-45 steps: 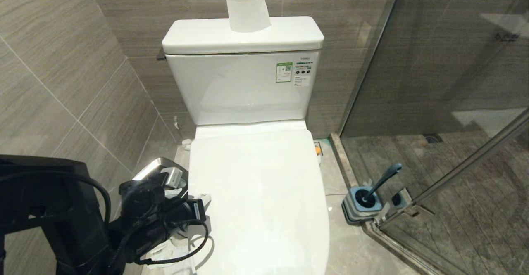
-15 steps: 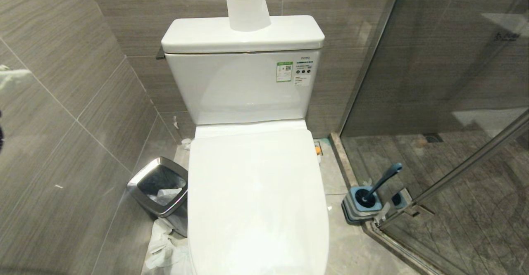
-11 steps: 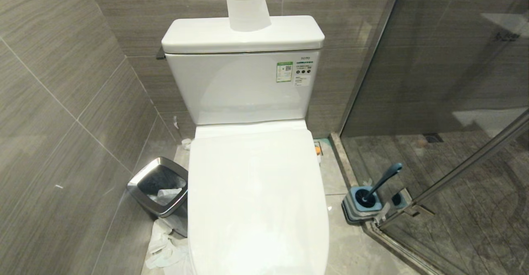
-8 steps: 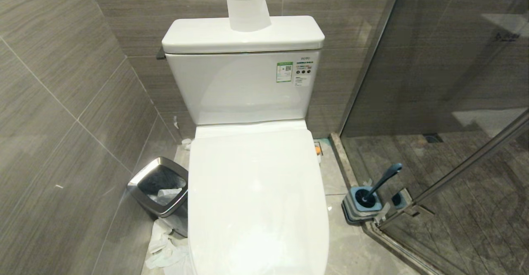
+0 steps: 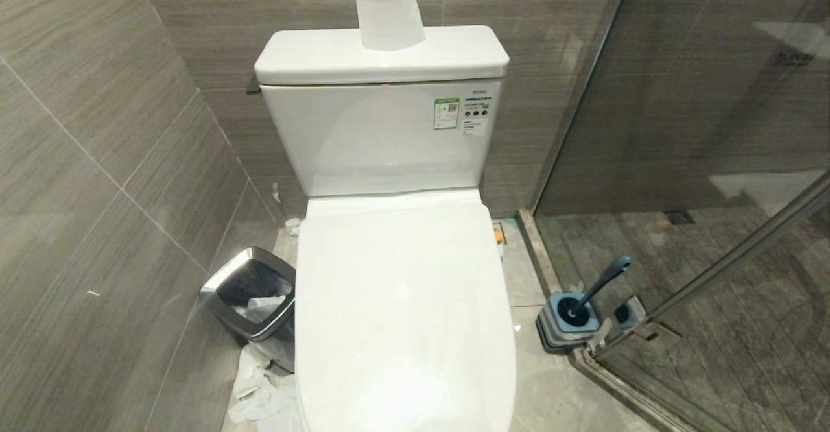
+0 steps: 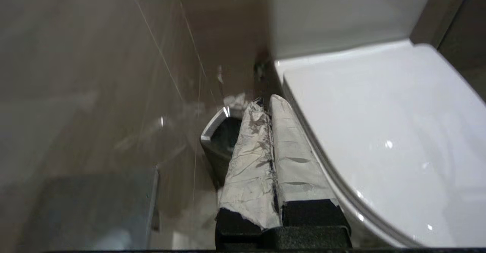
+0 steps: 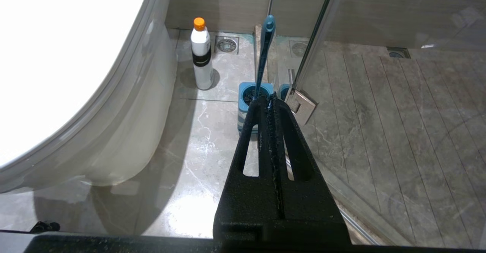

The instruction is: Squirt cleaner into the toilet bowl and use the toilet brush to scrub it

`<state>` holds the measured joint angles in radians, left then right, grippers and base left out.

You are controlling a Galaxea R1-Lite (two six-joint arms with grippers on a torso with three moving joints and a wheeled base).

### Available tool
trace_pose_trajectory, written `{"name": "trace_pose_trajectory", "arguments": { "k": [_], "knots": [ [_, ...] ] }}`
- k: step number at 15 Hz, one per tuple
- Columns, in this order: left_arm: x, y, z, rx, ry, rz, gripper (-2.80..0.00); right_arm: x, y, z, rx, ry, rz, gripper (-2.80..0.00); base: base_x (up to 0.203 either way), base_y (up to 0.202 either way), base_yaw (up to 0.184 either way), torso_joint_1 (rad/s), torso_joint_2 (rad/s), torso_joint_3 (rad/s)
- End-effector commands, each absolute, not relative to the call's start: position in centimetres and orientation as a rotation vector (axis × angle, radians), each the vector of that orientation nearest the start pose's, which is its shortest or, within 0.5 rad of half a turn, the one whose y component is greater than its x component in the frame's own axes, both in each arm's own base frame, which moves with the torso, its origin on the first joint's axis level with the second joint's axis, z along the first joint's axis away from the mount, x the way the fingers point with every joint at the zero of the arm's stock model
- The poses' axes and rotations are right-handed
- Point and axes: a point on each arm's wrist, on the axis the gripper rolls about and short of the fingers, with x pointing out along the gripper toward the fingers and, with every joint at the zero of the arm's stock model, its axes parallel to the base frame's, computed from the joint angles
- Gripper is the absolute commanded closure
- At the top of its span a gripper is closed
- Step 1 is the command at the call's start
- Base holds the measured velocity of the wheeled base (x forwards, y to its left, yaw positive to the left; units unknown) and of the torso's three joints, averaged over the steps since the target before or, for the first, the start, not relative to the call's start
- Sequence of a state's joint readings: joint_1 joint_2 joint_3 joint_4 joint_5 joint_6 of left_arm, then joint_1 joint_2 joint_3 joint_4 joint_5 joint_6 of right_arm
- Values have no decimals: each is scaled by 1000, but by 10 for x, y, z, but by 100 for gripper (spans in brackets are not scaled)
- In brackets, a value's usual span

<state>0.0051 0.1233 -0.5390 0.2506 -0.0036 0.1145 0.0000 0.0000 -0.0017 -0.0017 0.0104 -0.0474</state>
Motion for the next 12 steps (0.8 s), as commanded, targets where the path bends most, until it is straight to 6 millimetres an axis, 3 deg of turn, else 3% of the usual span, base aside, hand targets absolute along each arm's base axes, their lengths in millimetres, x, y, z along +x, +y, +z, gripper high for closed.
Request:
{"name": "trace_pose_trajectory", "arguments": {
  "k": [1,6,12],
  "knots": [
    [-60,0,149,119,-118,9,0,-23,0,76,-49,-3,11,0,0,0,0,0,0,0],
    [-23,0,82,171,-43,17,0,-23,0,76,-48,-2,11,0,0,0,0,0,0,0],
    [-23,-1,75,81,18,-32,0,-23,0,76,-48,-3,11,0,0,0,0,0,0,0]
  ]
}}
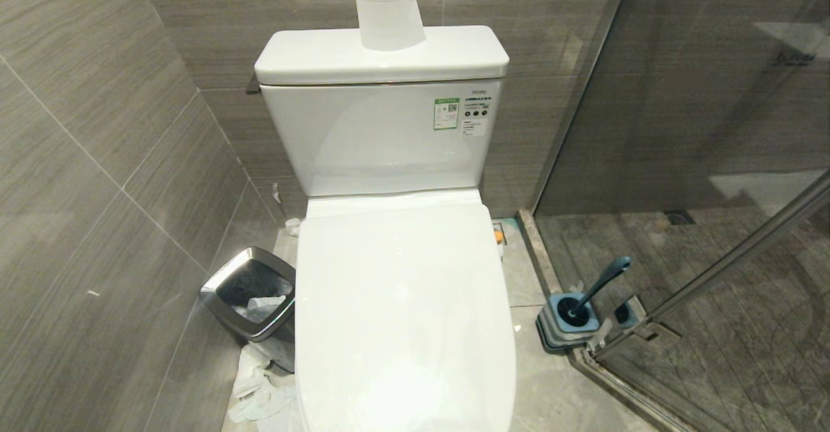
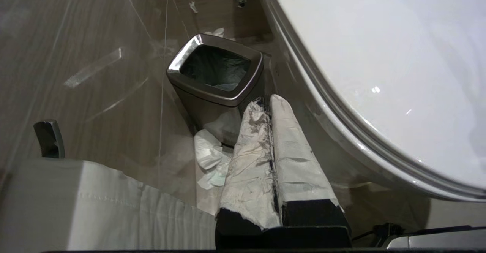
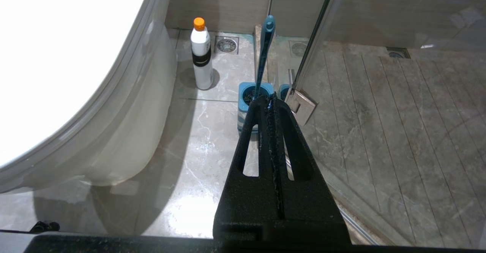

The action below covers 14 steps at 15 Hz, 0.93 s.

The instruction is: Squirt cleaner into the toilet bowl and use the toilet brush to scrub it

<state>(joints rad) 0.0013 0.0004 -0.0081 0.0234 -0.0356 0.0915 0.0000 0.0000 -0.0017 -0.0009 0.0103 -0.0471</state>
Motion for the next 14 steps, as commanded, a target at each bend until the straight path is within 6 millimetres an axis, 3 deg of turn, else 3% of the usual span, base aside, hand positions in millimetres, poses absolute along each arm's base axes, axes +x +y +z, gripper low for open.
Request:
{"name": "trace_pose_trajectory", "arguments": {
  "k": [1,14],
  "knots": [
    [-23,-1,75,54,17,-29,0,-23,0,76,-49,-2,11,0,0,0,0,0,0,0],
    [-23,0,76,14,-2,-9,0,-23,0,76,-52,-2,11,0,0,0,0,0,0,0]
  ]
}}
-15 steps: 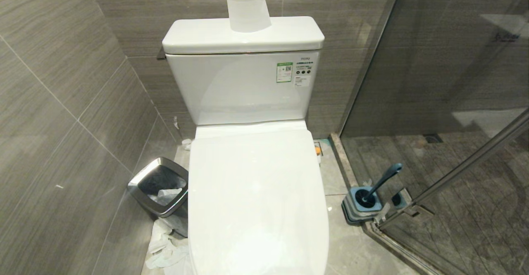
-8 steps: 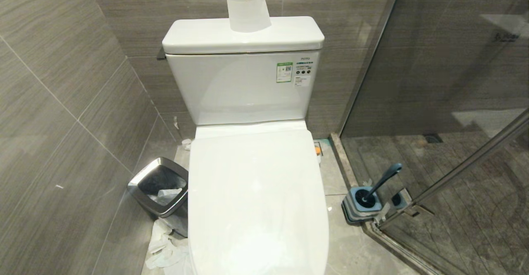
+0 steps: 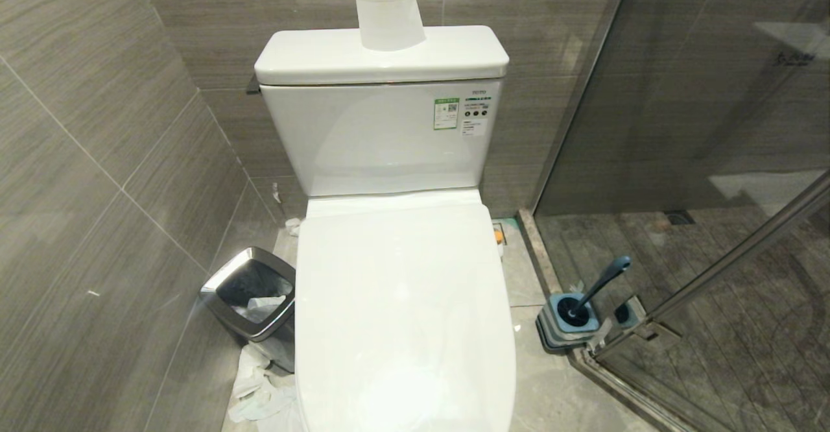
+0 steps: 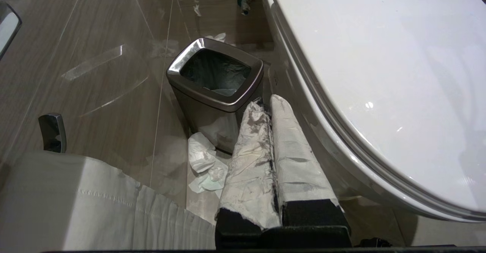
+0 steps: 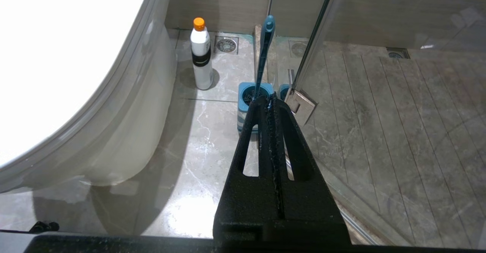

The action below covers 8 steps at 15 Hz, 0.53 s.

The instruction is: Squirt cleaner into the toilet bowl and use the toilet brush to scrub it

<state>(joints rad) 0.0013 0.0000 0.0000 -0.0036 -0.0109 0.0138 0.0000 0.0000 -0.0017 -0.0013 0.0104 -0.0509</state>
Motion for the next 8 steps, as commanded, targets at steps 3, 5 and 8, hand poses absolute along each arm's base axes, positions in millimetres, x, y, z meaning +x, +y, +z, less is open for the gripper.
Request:
{"name": "trace_pose_trajectory", "arguments": {
  "k": [3,5,8],
  "knots": [
    [-23,0,76,14,-3,-9,0,-23,0,76,-52,-1,8,0,0,0,0,0,0,0],
    [-23,0,76,14,-3,-9,0,-23,0,76,-48,-2,8,0,0,0,0,0,0,0],
    [-23,0,76,14,-3,-9,0,-23,0,76,-48,-2,8,0,0,0,0,0,0,0]
  ]
}}
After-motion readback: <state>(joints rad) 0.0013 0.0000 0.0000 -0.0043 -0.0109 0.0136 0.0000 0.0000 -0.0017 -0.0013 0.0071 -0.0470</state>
